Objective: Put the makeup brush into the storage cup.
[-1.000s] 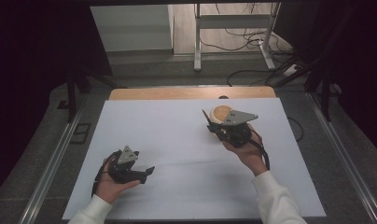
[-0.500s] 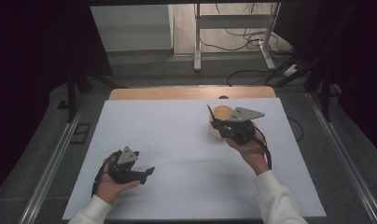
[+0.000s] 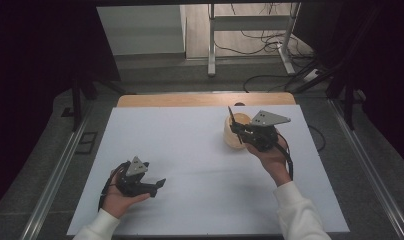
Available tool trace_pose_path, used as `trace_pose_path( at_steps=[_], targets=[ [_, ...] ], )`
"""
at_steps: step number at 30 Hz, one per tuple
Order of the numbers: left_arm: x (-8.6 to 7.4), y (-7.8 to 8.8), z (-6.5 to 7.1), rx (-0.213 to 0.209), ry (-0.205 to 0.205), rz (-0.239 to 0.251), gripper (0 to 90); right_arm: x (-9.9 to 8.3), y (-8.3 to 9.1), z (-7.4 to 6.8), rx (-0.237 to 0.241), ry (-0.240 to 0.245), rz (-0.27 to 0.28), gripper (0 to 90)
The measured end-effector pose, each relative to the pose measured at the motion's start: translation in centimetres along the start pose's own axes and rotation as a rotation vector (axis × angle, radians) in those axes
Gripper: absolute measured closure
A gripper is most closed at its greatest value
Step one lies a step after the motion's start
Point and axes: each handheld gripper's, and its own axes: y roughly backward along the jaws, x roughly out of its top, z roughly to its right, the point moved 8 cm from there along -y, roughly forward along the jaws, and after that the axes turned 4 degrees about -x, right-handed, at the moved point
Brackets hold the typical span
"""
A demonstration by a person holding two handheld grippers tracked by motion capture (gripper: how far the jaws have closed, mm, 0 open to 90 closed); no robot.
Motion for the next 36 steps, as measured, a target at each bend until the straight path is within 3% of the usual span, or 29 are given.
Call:
trace_pose_path(
  at_steps=[18,36],
  targets=[
    [0.0,0.0,0.0,0.001,-0.001,0.000,16.1,0.9,0.6,1.8,-0.050,-0.048,0.054,83.8],
    [-0.1,0.0,0.0,0.002,0.004,-0.002,16.1,0.6,-0.9,3.6,-0.078,-0.115,0.068,83.8]
  ],
)
